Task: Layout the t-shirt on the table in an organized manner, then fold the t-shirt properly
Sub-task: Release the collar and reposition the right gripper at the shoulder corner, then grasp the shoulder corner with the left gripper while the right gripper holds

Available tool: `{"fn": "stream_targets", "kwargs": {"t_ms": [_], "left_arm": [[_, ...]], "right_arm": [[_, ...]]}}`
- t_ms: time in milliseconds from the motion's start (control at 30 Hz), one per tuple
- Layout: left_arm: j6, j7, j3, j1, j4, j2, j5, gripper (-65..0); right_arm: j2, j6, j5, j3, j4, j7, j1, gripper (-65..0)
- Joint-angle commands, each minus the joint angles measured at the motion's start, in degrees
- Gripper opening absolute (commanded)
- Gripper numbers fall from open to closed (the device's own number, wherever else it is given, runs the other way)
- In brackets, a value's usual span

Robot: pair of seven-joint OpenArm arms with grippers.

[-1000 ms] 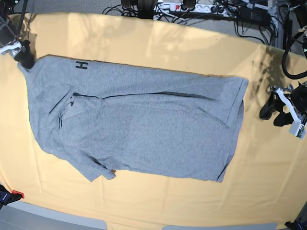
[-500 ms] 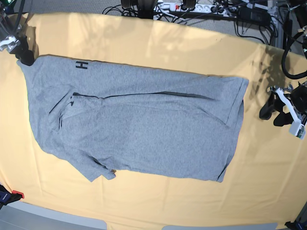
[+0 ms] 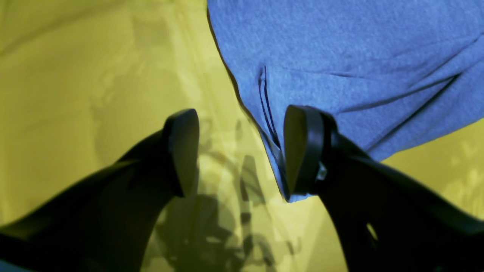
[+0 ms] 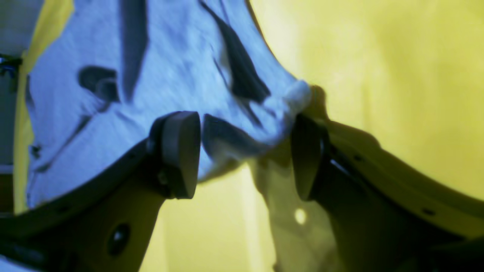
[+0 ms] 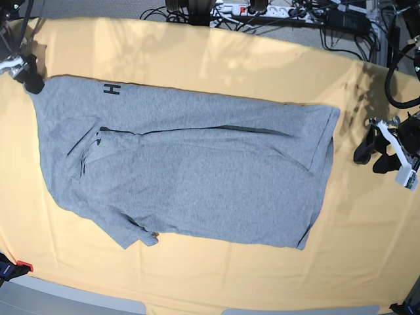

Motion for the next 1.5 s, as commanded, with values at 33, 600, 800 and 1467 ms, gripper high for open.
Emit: {"fn": "stream_targets", "kwargs": {"t_ms": [33,600,800,1467], "left_arm": [[-0.1,-0.9,-0.7,-0.8,0.7,-1.4,-0.9,-28.3],[2.5,-0.8,-3.2,-0.8,0.7,-1.4,-0.9,-28.3],[5.5,0.5,-9.4,0.0,0.7,0.5,0.6,-28.3],[9.9,-4.9,-9.5,10.0,-2.5,15.1,8.6,-28.3]], "right_arm": [[0.9,0.3,1.6,0.0,1.0,1.0,0.9,-25.8],[1.8,0.3,-1.4,-6.2,1.0,0.4,1.1,-65.0],[3.6,0.3,-1.3,-6.2,1.0,-0.5,0.9,-65.0],[6.7,0.3,-0.9,-6.2,1.0,-2.7,0.6,-65.0]]}}
